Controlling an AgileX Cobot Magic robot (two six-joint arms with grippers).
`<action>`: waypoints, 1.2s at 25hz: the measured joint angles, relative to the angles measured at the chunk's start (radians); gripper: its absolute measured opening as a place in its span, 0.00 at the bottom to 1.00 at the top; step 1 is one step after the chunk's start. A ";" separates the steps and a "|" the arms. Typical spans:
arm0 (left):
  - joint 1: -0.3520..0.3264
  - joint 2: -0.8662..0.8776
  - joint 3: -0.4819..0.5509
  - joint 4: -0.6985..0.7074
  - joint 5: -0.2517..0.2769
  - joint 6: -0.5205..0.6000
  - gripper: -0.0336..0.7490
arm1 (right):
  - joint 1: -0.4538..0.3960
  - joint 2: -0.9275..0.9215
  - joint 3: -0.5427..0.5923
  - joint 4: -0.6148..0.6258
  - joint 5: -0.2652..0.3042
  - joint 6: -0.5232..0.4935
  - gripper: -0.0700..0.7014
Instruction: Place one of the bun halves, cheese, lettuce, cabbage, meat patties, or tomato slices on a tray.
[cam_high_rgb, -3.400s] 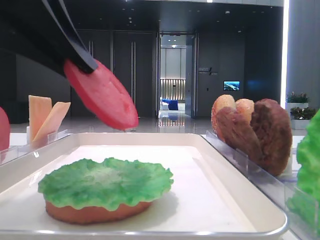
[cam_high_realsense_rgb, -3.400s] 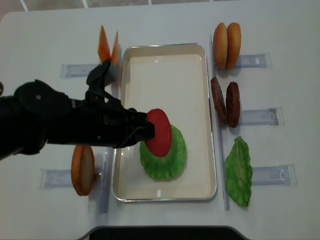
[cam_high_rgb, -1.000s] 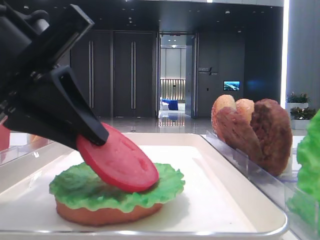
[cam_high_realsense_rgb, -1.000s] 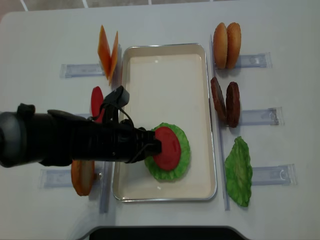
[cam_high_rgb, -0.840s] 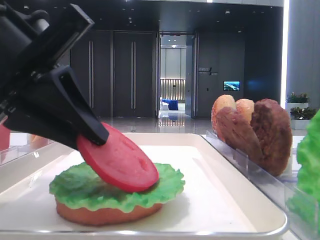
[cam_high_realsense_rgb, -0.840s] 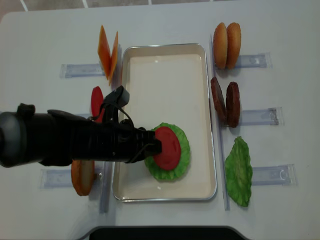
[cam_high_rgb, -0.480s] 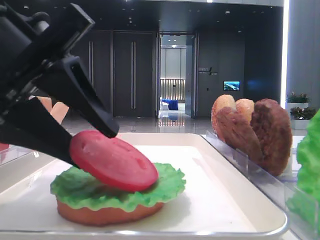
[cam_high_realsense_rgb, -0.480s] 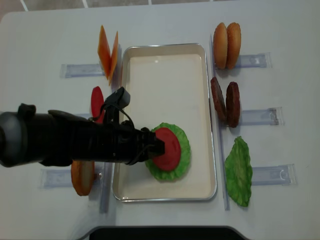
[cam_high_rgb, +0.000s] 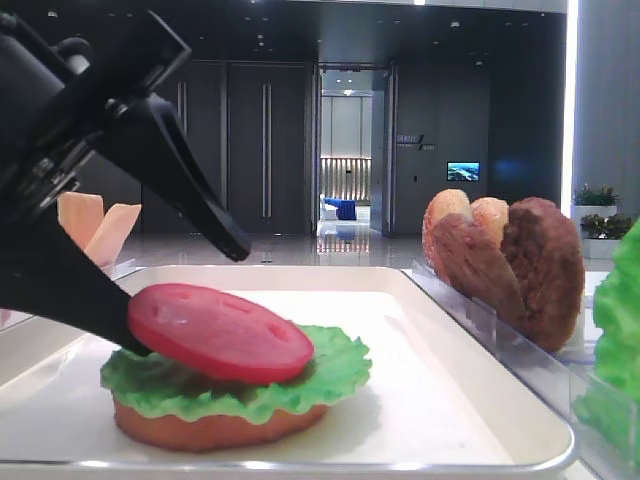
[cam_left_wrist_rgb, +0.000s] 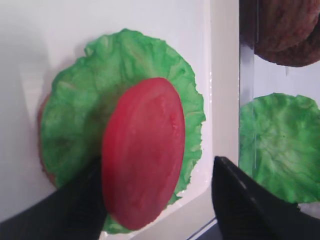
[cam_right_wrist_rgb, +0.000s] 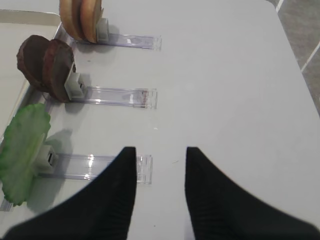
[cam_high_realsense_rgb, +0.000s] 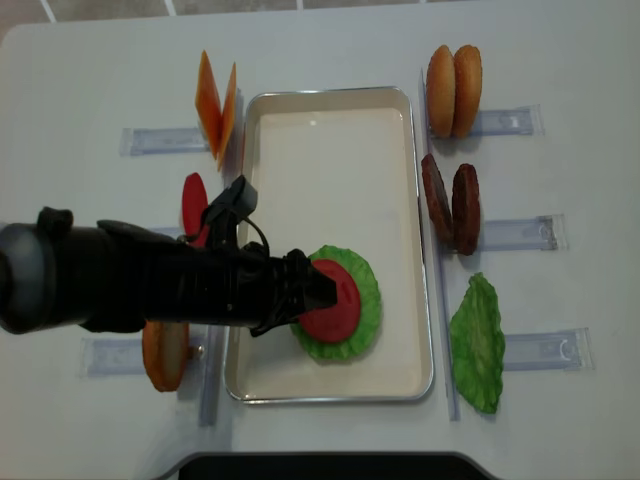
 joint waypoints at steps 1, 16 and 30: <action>0.000 -0.006 0.000 0.025 0.000 -0.038 0.66 | 0.000 0.000 0.000 0.000 0.000 0.000 0.39; 0.000 -0.130 0.000 0.249 -0.051 -0.336 0.66 | 0.000 0.000 0.000 0.000 0.000 0.000 0.39; 0.000 -0.170 -0.076 0.364 -0.010 -0.415 0.66 | 0.000 0.000 0.000 0.000 0.000 0.000 0.39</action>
